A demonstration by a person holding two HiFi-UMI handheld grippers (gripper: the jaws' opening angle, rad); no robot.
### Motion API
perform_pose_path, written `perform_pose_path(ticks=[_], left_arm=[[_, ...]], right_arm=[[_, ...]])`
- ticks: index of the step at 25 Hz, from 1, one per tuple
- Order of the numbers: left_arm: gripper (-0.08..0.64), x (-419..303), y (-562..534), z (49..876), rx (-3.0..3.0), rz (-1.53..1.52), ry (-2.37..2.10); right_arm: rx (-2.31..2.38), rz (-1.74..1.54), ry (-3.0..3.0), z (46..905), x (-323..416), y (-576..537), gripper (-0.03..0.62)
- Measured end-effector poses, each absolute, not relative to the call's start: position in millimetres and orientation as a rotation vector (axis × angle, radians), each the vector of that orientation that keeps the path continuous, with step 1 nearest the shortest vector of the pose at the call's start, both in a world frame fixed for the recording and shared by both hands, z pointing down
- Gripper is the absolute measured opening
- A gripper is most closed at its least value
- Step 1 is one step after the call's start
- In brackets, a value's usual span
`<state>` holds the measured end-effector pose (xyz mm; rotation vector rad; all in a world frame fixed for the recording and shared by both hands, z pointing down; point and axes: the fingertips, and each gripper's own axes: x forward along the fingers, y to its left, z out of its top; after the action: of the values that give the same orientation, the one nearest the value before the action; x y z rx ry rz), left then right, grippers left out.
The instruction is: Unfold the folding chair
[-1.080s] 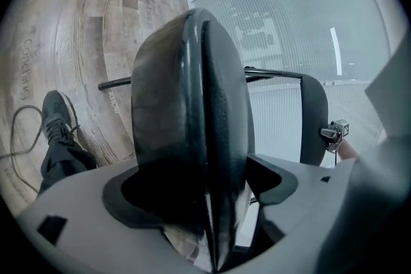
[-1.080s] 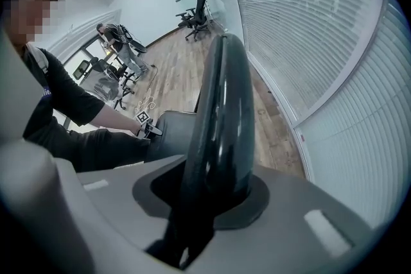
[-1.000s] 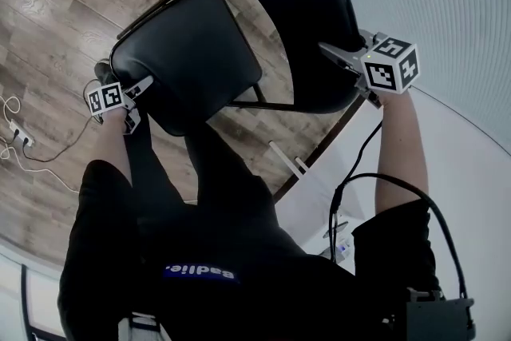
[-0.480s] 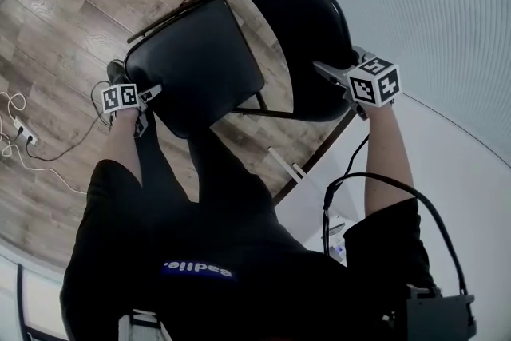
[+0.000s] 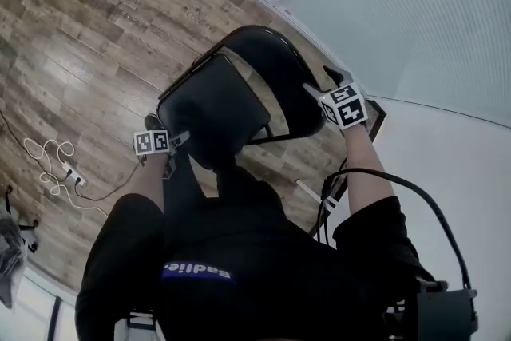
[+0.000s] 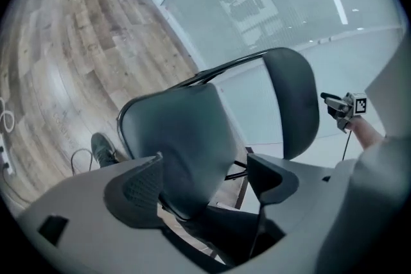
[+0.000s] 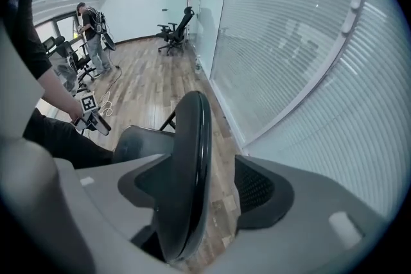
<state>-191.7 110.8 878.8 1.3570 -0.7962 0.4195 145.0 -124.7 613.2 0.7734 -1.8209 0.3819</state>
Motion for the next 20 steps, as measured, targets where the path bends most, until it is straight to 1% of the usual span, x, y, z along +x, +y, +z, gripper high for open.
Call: perform_pose_path(ticks=[5, 9, 12, 13, 15, 20], left_arm=[[0.407, -144.2, 51.9, 731.3, 1.684, 0.405, -0.725], [0.405, -96.7, 8.1, 609.0, 1.975, 0.35, -0.683], [0.39, -56.5, -6.1, 522.5, 2.151, 0.244, -0.619], [0.368, -46.0, -9.3, 496.0, 2.21, 0.217, -0.598], [0.287, -27.4, -10.6, 448.1, 2.33, 0.184, -0.551], [0.126, 3.5, -10.0, 361.3, 2.577, 0.155, -0.462]], right_arm=[[0.897, 0.343, -1.94, 539.4, 149.0, -88.9, 0.287], [1.017, 0.454, -2.109, 502.8, 137.2, -46.9, 0.233], [1.066, 0.539, -2.227, 480.6, 114.9, -17.8, 0.164], [1.078, 0.556, -2.269, 472.8, 104.5, -10.4, 0.133], [1.092, 0.573, -2.355, 454.8, 83.6, 2.6, 0.09], [1.149, 0.572, -2.518, 406.6, 54.1, 5.9, 0.044]])
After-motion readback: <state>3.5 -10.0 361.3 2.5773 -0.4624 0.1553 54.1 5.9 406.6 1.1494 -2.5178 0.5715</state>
